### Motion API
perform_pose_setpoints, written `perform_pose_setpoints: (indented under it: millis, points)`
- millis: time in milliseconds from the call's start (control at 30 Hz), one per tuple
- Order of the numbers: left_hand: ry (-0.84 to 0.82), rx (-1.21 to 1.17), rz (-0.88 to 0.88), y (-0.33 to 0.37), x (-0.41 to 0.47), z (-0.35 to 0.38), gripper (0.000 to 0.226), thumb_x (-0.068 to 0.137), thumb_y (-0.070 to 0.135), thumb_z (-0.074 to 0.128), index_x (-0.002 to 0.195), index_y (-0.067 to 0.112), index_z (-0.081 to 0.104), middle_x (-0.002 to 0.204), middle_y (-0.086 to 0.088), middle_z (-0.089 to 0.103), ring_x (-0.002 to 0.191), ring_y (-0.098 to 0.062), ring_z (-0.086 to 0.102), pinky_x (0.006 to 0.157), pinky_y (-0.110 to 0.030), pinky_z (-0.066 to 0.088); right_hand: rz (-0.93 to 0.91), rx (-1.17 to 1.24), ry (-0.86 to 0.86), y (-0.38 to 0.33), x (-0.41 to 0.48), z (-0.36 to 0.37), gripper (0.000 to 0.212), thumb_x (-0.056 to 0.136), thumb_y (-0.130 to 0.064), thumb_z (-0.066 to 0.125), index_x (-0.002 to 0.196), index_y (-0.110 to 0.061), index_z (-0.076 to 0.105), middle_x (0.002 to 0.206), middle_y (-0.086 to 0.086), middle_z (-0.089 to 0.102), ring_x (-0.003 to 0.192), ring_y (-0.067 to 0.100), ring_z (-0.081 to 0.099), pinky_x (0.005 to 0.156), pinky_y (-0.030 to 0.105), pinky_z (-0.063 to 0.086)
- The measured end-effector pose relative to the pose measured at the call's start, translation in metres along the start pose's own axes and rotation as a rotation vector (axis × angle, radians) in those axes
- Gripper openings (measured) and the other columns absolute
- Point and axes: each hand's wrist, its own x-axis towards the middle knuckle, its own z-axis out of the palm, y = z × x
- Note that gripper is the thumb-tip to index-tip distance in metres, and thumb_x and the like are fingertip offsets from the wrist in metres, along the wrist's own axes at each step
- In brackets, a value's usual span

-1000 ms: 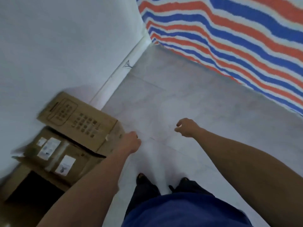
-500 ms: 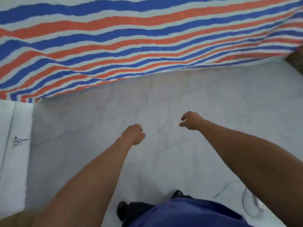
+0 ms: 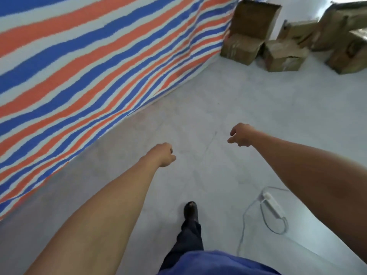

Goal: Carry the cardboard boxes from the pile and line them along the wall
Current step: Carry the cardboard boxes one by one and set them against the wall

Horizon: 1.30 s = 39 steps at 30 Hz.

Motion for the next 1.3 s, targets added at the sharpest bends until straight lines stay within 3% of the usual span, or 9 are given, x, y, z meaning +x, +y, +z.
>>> perform_pose_setpoints:
  millis: [100, 200, 300, 367, 533, 700, 967, 1067, 1300]
  points:
    - [-0.005, 0.060, 0.077, 0.045, 0.069, -0.035, 0.038, 0.095, 0.033, 0.056, 0.126, 0.012, 0.056, 0.130, -0.013, 0.056, 0.113, -0.030, 0.056, 0.095, -0.035, 0.047, 0.081, 0.069, 0.018, 0.026, 0.044, -0.041, 0.048, 0.087, -0.028, 0.073, 0.130, -0.009, 0.060, 0.089, 0.009, 0.061, 0.083, 0.027, 0.057, 0.068, 0.034, 0.053]
    - [-0.028, 0.112, 0.149, 0.096, 0.125, -0.074, 0.037, 0.095, 0.032, 0.055, 0.126, 0.012, 0.056, 0.128, -0.013, 0.057, 0.110, -0.030, 0.057, 0.095, -0.037, 0.048, 0.148, 0.128, 0.039, 0.049, 0.078, -0.081, 0.046, 0.086, -0.028, 0.073, 0.126, -0.008, 0.063, 0.087, 0.013, 0.067, 0.080, 0.028, 0.063, 0.072, 0.034, 0.055]
    - [-0.023, 0.173, 0.222, 0.162, 0.179, -0.111, 0.039, 0.096, 0.032, 0.054, 0.128, 0.011, 0.055, 0.130, -0.013, 0.056, 0.111, -0.030, 0.056, 0.096, -0.037, 0.048, 0.199, 0.185, 0.101, 0.080, 0.106, -0.121, 0.047, 0.088, -0.032, 0.071, 0.130, -0.014, 0.061, 0.111, 0.013, 0.070, 0.104, 0.027, 0.065, 0.086, 0.032, 0.050]
    - [-0.033, 0.220, 0.304, 0.215, 0.213, -0.123, 0.039, 0.095, 0.033, 0.054, 0.128, 0.011, 0.056, 0.130, -0.013, 0.057, 0.113, -0.031, 0.056, 0.095, -0.035, 0.047, 0.241, 0.222, 0.124, 0.114, 0.122, -0.145, 0.047, 0.089, -0.033, 0.070, 0.131, -0.014, 0.060, 0.115, 0.011, 0.069, 0.108, 0.027, 0.064, 0.089, 0.032, 0.049]
    - [-0.085, 0.300, 0.431, 0.336, 0.281, -0.126, 0.038, 0.095, 0.031, 0.055, 0.126, 0.010, 0.058, 0.130, -0.013, 0.058, 0.116, -0.031, 0.055, 0.096, -0.036, 0.047, 0.413, 0.344, 0.088, 0.213, 0.171, -0.188, 0.045, 0.088, -0.028, 0.072, 0.128, -0.011, 0.061, 0.079, 0.012, 0.067, 0.078, 0.030, 0.064, 0.075, 0.036, 0.054]
    - [-0.119, 0.331, 0.444, 0.462, 0.362, -0.129, 0.036, 0.094, 0.033, 0.057, 0.123, 0.013, 0.058, 0.128, -0.010, 0.057, 0.112, -0.029, 0.055, 0.096, -0.039, 0.047, 0.462, 0.423, 0.101, 0.312, 0.245, -0.253, 0.043, 0.089, -0.027, 0.072, 0.127, -0.008, 0.061, 0.107, 0.015, 0.071, 0.095, 0.028, 0.072, 0.079, 0.039, 0.057]
    - [-0.142, 0.242, 0.481, 0.655, 0.451, -0.164, 0.037, 0.097, 0.034, 0.055, 0.127, 0.012, 0.056, 0.131, -0.011, 0.054, 0.114, -0.029, 0.054, 0.095, -0.036, 0.045, 0.470, 0.421, 0.159, 0.448, 0.340, -0.405, 0.040, 0.088, -0.029, 0.073, 0.121, -0.007, 0.065, 0.101, 0.018, 0.073, 0.095, 0.031, 0.072, 0.080, 0.040, 0.059]
    - [-0.145, 0.268, 0.470, 0.709, 0.497, -0.173, 0.037, 0.096, 0.035, 0.055, 0.127, 0.013, 0.056, 0.131, -0.011, 0.054, 0.114, -0.029, 0.054, 0.097, -0.038, 0.046, 0.469, 0.448, 0.188, 0.486, 0.383, -0.441, 0.042, 0.087, -0.030, 0.074, 0.124, -0.013, 0.063, 0.099, 0.015, 0.073, 0.092, 0.030, 0.072, 0.080, 0.040, 0.060]
    - [-0.200, 0.352, 0.474, 0.842, 0.633, -0.181, 0.034, 0.096, 0.033, 0.057, 0.121, 0.009, 0.059, 0.124, -0.011, 0.058, 0.109, -0.030, 0.056, 0.092, -0.038, 0.048, 0.520, 0.492, 0.135, 0.594, 0.495, -0.507, 0.044, 0.089, -0.027, 0.072, 0.127, -0.009, 0.060, 0.108, 0.017, 0.070, 0.094, 0.029, 0.072, 0.077, 0.039, 0.057]
